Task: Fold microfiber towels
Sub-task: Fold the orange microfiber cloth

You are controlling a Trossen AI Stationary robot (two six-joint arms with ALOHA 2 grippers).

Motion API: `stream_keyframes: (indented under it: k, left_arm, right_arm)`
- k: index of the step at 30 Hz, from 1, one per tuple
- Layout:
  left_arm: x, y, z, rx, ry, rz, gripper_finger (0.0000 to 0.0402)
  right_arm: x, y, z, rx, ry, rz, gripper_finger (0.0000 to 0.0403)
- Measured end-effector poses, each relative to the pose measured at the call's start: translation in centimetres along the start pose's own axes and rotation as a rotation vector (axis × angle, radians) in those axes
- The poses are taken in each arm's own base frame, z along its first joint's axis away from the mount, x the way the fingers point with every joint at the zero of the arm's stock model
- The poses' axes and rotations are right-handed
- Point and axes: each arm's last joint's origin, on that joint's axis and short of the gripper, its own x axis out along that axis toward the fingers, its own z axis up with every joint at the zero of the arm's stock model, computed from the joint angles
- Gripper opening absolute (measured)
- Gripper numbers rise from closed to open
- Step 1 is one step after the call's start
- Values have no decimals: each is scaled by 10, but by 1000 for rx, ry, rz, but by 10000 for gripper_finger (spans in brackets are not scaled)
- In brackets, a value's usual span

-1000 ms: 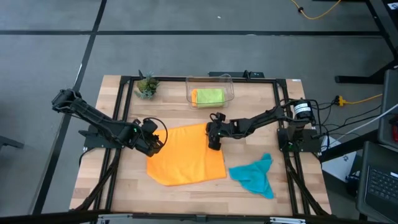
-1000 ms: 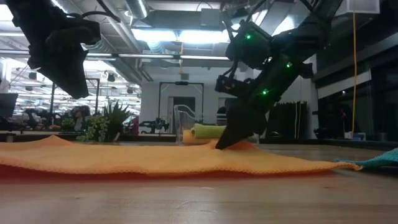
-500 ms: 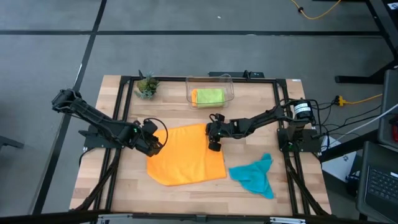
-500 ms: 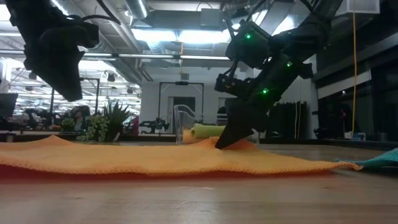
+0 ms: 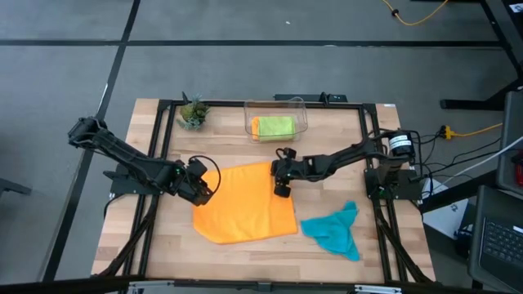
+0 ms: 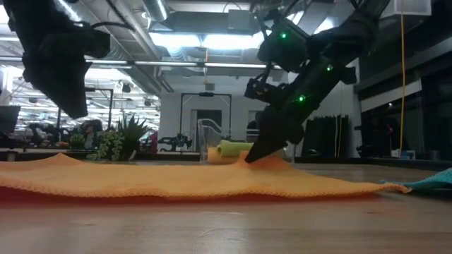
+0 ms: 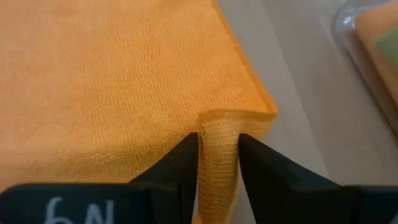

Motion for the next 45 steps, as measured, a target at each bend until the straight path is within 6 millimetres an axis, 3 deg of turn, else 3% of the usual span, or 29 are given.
stream_keyframes:
  k: [9, 15, 28, 37, 40, 45]
  left_arm:
    - [30, 24, -11, -196, 41, 127, 164]
    - [49, 33, -16, -271, 104, 109, 172]
    - [61, 44, -8, -356, 124, 135, 192]
    - [73, 50, -13, -364, 116, 114, 191]
    - [73, 51, -13, -358, 107, 117, 177]
    - [74, 51, -12, -336, 94, 123, 118]
  right_arm:
    - [-7, -2, 3, 26, 5, -1, 117]
    - [-7, -2, 2, 24, 12, -2, 117]
    - [-7, -2, 2, 22, 15, -2, 117]
    - [-7, -2, -1, 16, 37, -4, 117]
    - [-7, -2, -1, 16, 38, -5, 117]
    - [-7, -2, -1, 10, 43, -5, 117]
